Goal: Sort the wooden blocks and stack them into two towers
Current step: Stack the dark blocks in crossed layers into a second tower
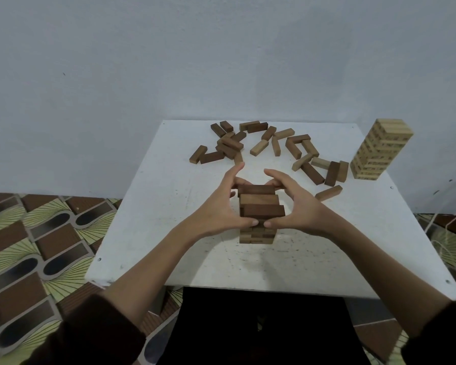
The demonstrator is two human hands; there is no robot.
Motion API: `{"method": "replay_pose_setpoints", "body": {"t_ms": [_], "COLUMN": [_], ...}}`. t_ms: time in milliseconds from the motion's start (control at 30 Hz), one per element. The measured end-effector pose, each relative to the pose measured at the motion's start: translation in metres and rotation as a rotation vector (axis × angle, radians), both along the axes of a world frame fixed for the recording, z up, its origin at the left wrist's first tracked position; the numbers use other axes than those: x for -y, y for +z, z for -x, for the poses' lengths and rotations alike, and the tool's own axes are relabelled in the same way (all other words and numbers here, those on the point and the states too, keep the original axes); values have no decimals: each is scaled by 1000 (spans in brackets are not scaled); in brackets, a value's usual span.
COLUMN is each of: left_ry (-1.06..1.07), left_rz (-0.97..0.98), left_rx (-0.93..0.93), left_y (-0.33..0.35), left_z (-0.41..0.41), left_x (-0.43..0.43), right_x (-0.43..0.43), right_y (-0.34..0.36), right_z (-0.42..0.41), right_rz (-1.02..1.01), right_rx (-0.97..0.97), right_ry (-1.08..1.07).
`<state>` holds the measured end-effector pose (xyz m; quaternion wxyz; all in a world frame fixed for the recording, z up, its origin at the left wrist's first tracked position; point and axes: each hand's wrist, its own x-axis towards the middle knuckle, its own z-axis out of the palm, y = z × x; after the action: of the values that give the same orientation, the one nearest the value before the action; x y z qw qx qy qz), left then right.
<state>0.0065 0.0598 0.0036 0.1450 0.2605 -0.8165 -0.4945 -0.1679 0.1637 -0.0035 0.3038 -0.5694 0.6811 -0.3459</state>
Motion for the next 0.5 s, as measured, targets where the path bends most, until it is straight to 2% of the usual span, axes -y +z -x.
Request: {"method": "replay_pose_setpoints", "body": {"t_ms": [167, 267, 500], "left_ry": [-1, 16, 218], "left_rz": [-23, -84, -425], "left_rx": [-40, -41, -69], "left_y": [-3, -5, -10], "left_z": [-2, -6, -1], "left_x": [-2, -9, -38], "right_x": [-3, -11, -18], "right_y": [0, -1, -21], "right_z": [-3, -11, -42], "right_rz": [-16, 19, 40], "right_rx": [69, 175, 494], "right_ry": [1, -64, -302]}}
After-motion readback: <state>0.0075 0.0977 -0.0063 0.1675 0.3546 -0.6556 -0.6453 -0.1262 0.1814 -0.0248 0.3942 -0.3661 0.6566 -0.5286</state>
